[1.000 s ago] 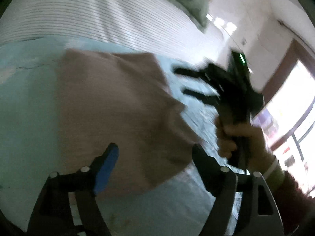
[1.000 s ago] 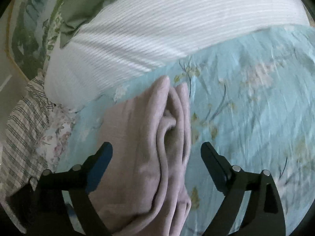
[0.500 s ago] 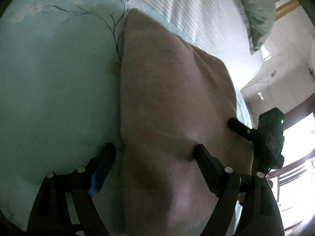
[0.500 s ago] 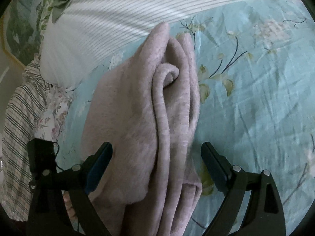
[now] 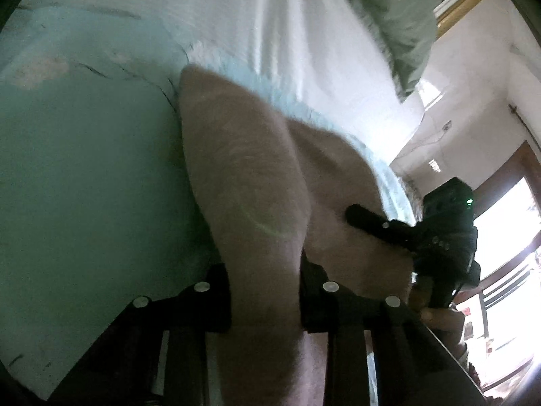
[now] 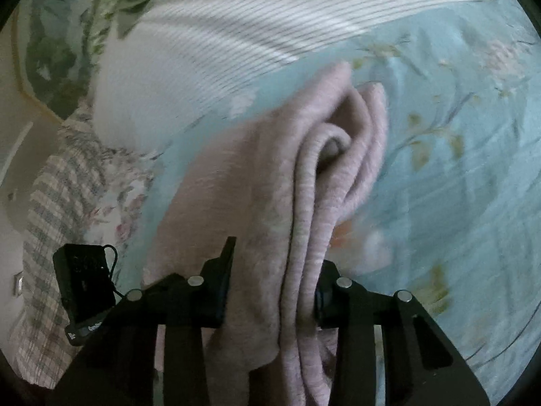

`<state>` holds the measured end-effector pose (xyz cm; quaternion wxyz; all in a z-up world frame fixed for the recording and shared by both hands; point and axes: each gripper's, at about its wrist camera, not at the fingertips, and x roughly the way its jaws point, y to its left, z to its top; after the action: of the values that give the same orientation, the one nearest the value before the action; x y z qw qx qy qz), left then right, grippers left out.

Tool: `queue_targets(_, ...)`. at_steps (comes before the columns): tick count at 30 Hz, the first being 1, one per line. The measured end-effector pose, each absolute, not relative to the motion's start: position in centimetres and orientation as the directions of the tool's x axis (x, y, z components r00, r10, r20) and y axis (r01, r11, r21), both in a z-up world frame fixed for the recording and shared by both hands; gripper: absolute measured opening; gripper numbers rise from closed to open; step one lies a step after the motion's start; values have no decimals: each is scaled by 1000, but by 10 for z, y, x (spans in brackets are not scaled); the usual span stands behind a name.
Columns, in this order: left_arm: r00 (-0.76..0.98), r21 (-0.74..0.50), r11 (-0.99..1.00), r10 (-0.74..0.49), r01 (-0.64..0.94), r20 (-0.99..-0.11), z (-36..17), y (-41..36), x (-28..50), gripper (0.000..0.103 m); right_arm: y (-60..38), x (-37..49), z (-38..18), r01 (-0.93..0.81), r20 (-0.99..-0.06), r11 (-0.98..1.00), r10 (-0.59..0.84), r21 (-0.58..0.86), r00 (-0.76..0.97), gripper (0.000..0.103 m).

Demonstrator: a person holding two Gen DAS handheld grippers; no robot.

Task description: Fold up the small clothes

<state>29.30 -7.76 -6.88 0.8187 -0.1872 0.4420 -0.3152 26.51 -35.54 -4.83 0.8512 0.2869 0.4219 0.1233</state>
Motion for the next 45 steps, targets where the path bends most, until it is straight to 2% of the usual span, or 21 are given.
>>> queue_targets(6,497,-518,784,-619,343,-608,-40,-15,237,27,-286,255,-46,-109,-607,799,531,592,591,39)
queue_targets(11,522,-512,808,-583,293,-622,-39,33,190,27,-235,240,-63,-186,-592,764,607,618,530,38)
queue_targets(19,478,-499,835,-544,232,-690,-80,62,150,26,-226,220,-103,-109,-626,752,611,650,484,39)
queue_targets(21,464,-498,838,-540,221,-702,-89,65,148,31,-231,219,-110,-82,-633,750,607,657,481,42)
queue_targets(24,451,-497,843,-531,204,-717,-96,68,148,40,-235,217,-117,-46,-650,758,587,651,483,53)
queue_targets(28,456,-493,849,-522,192,-721,-94,80,142,46,-241,210,-110,-30,-658,772,561,635,502,61)
queue_targets(35,550,-484,848,-515,215,-657,-64,92,141,47,-258,196,-67,-31,-643,823,465,566,609,62)
queue_targets(38,552,-484,834,-543,266,-633,-55,82,145,45,-248,204,-54,-75,-631,831,474,551,614,58)
queue_targets(41,539,-484,817,-572,312,-618,-52,69,150,45,-234,216,-58,-82,-658,846,467,527,590,51)
queue_targets(42,531,-491,806,-589,330,-609,-52,66,150,45,-229,224,-64,-75,-676,851,464,520,573,47)
queue_targets(43,520,-499,795,-605,346,-603,-53,65,152,45,-226,227,-67,-68,-684,851,464,521,562,33)
queue_targets(45,502,-499,791,-612,356,-612,-57,60,160,45,-220,235,-75,-64,-701,848,474,525,533,17)
